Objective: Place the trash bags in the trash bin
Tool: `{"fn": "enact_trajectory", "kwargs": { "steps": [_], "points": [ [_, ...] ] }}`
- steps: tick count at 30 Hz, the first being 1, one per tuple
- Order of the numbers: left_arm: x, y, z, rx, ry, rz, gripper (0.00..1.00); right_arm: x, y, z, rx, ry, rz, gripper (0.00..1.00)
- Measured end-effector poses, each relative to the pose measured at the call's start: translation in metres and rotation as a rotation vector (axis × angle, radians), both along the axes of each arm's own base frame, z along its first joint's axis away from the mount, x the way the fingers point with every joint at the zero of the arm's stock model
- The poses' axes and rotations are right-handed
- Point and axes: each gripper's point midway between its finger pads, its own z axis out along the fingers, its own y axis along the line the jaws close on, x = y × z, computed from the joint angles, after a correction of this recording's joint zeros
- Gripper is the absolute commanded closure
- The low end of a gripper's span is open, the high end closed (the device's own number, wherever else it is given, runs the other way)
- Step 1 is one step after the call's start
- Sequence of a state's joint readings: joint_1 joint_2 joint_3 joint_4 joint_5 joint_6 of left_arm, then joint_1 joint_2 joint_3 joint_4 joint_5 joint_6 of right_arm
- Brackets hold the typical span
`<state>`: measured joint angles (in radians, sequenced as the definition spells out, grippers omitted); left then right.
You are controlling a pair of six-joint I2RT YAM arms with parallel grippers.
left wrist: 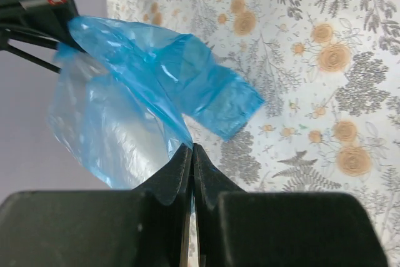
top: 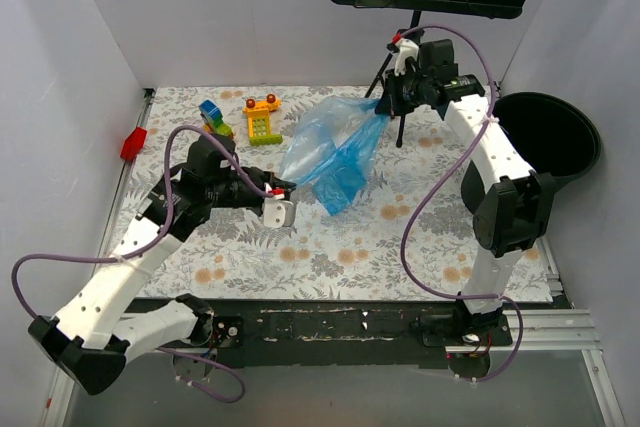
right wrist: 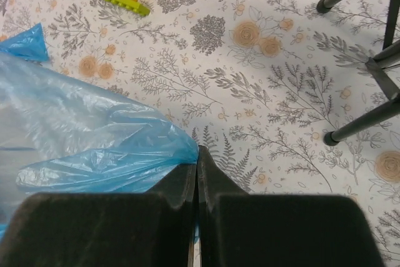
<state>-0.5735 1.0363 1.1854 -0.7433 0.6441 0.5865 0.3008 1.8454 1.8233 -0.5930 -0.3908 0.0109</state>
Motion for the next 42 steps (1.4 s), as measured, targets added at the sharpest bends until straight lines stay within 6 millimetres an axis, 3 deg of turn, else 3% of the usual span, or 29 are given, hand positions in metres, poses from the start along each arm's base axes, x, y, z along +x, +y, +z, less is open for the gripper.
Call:
{"fn": "enact_trajectory", "kwargs": {
  "steps": [4, 8, 12, 14, 16, 19, 21, 24, 26, 29, 31, 34, 37, 42],
  "points": [
    [-0.003, 0.001, -0.018, 0.009, 0.117, 0.036, 1.00, 0.006, -0.009, 0.009, -0.005, -0.029, -0.013, 0.99],
    [-0.003, 0.001, -0.051, 0.056, 0.286, 0.089, 0.87, 0.007, -0.005, 0.015, -0.010, -0.061, 0.017, 0.99],
    [-0.013, 0.010, -0.067, 0.116, 0.423, 0.139, 0.92, 0.009, -0.007, 0.026, -0.023, -0.112, 0.026, 0.99],
    [-0.022, 0.018, -0.069, 0.146, 0.491, 0.164, 0.91, 0.016, -0.010, 0.047, -0.030, -0.182, 0.021, 0.99],
    [-0.030, 0.026, -0.072, 0.162, 0.539, 0.195, 0.74, 0.021, -0.011, 0.062, -0.027, -0.225, 0.017, 0.99],
    [-0.036, 0.036, -0.067, 0.152, 0.559, 0.245, 0.35, 0.026, -0.011, 0.092, -0.008, -0.318, 0.028, 0.99],
    [-0.035, 0.038, -0.056, 0.113, 0.544, 0.280, 0.22, 0.024, -0.010, 0.101, 0.001, -0.342, 0.039, 0.99],
    [-0.013, 0.031, -0.018, -0.043, 0.518, 0.403, 0.09, 0.015, -0.005, 0.108, 0.013, -0.355, 0.068, 0.99],
    [0.013, 0.021, 0.015, -0.215, 0.498, 0.487, 0.05, 0.007, 0.000, 0.109, 0.020, -0.353, 0.087, 0.99],
    [0.044, 0.006, 0.044, -0.424, 0.518, 0.567, 0.02, -0.004, 0.005, 0.109, 0.030, -0.344, 0.107, 0.99],
    [0.065, -0.009, 0.052, -0.531, 0.542, 0.601, 0.02, -0.009, 0.008, 0.110, 0.039, -0.338, 0.119, 0.99],
    [0.096, -0.039, 0.044, -0.613, 0.600, 0.618, 0.02, -0.013, 0.010, 0.111, 0.049, -0.334, 0.122, 0.99],
    [0.121, -0.067, 0.021, -0.630, 0.653, 0.621, 0.02, -0.014, 0.010, 0.113, 0.053, -0.334, 0.121, 0.99],
    [0.148, -0.092, -0.017, -0.611, 0.659, 0.665, 0.09, -0.024, 0.013, 0.114, 0.065, -0.329, 0.139, 0.99]
  ]
}}
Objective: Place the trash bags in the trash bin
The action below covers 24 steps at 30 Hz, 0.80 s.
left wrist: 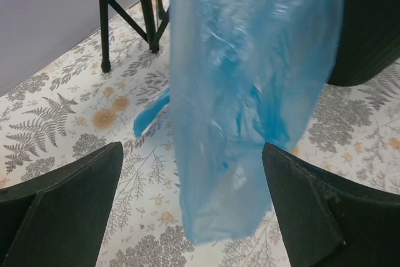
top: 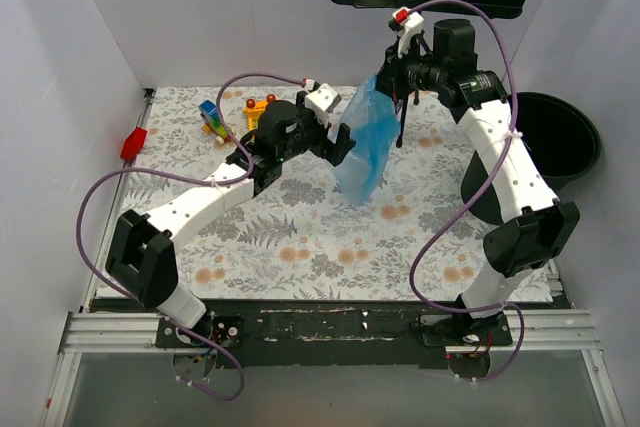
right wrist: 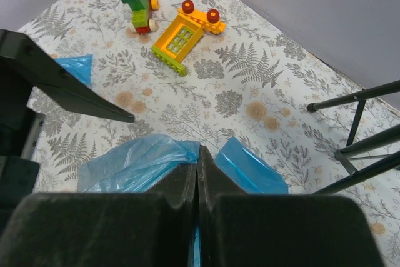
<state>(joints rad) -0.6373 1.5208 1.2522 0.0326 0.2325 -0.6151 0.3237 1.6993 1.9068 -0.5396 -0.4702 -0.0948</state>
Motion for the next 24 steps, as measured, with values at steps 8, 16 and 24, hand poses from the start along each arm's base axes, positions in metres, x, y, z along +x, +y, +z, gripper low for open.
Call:
{"fn": "enact_trajectory", "kwargs": {
  "steps": [8, 16, 24],
  "points": [
    [0.027, -0.013, -0.015, 0.001, -0.062, 0.019, 0.27, -0.022, 0.009, -0.006, 0.017, 0.019, 0.092, 0.99],
    [0.029, -0.046, -0.068, 0.093, 0.052, -0.156, 1.00, -0.025, 0.010, -0.022, 0.010, 0.060, 0.104, 0.88],
    [0.021, -0.044, -0.072, 0.026, 0.282, -0.142, 1.00, -0.013, 0.000, -0.050, -0.057, 0.092, -0.015, 0.42]
  ]
}}
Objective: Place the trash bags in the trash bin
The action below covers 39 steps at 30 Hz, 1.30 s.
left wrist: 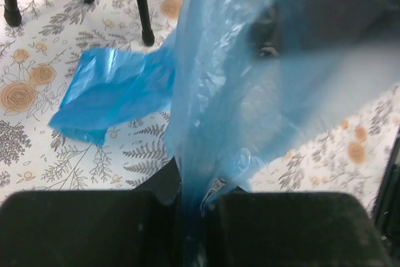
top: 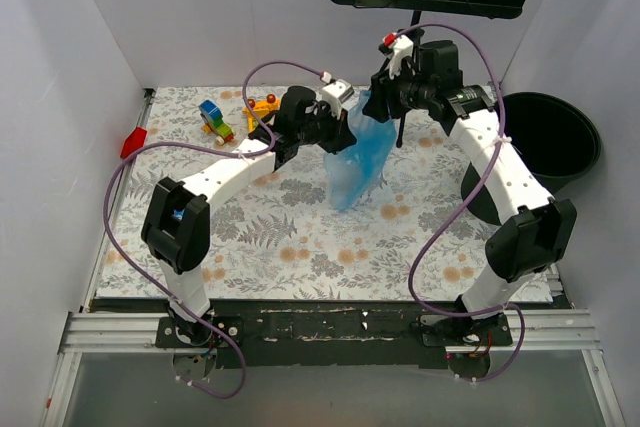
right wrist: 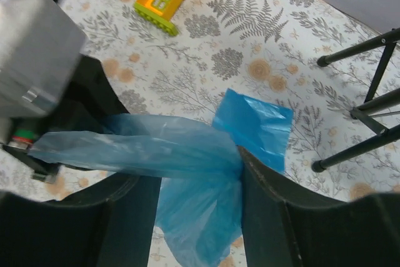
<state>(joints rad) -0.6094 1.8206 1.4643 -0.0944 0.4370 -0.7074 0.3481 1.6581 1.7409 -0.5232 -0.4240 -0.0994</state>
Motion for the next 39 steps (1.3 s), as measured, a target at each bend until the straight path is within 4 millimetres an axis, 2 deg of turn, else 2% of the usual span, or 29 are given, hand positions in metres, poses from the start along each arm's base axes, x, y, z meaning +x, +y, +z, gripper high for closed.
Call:
{"fn": "enact_trajectory", "kwargs": {
  "steps": [4, 8, 10, 13, 18, 21, 24, 29, 35, 39],
  "points": [
    [0.004, 0.001, 0.029, -0.076, 0.049, 0.054, 1.00, 0.001, 0.005, -0.015, -0.061, 0.006, -0.058, 0.39],
    [0.007, 0.001, 0.055, -0.140, 0.072, 0.089, 1.00, 0.000, 0.016, -0.018, -0.123, -0.026, -0.109, 0.38],
    [0.010, 0.004, 0.061, -0.152, 0.087, 0.113, 1.00, 0.004, 0.016, -0.017, -0.156, -0.058, -0.162, 0.37],
    [0.014, 0.006, 0.071, -0.176, 0.096, 0.132, 1.00, 0.014, 0.012, -0.016, -0.194, -0.083, -0.241, 0.36],
    [0.018, 0.013, 0.102, -0.215, 0.056, 0.159, 1.00, 0.032, 0.000, -0.028, -0.261, -0.090, -0.340, 0.34],
    [0.019, 0.028, 0.122, -0.232, 0.021, 0.195, 1.00, 0.034, -0.006, -0.032, -0.281, -0.086, -0.361, 0.32],
    [0.024, 0.055, 0.150, -0.260, -0.038, 0.247, 1.00, 0.030, -0.009, -0.037, -0.289, -0.080, -0.365, 0.32],
    [0.028, 0.094, 0.187, -0.288, -0.130, 0.309, 1.00, 0.019, -0.011, -0.064, -0.270, 0.018, -0.315, 0.33],
    [0.013, 0.105, 0.199, -0.265, -0.188, 0.321, 1.00, 0.032, -0.013, -0.071, -0.185, 0.091, -0.276, 0.37],
    [0.013, 0.118, 0.196, -0.210, -0.230, 0.370, 1.00, 0.030, -0.009, -0.077, -0.177, 0.114, -0.245, 0.38]
  ]
}}
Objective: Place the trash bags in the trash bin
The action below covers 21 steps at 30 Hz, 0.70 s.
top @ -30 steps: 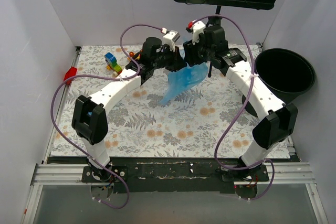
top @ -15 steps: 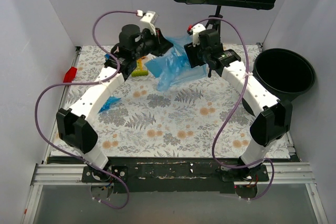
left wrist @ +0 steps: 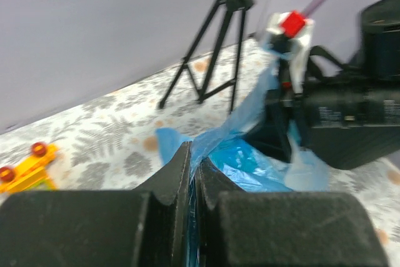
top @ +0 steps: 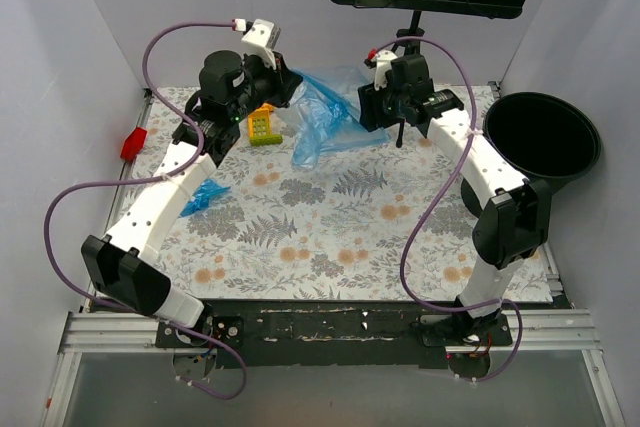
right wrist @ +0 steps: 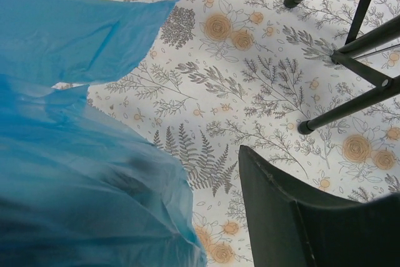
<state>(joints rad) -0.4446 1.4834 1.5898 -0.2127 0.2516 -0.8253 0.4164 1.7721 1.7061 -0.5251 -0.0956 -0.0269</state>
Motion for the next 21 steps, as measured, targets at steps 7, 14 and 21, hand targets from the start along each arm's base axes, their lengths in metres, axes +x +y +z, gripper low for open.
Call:
{"fn": "enact_trajectory", "kwargs": {
  "steps": [7, 14, 21],
  "points": [
    [0.016, 0.051, -0.059, 0.222, -0.002, 0.210, 1.00, -0.008, -0.040, -0.021, -0.033, 0.050, -0.062, 0.52],
    [0.004, 0.050, -0.121, 0.348, 0.076, 0.139, 1.00, -0.013, -0.068, -0.017, 0.025, 0.073, -0.055, 0.99],
    [0.013, 0.053, -0.108, 0.349, 0.067, 0.156, 1.00, -0.030, -0.020, 0.014, 0.011, 0.022, 0.103, 0.99]
  ]
}}
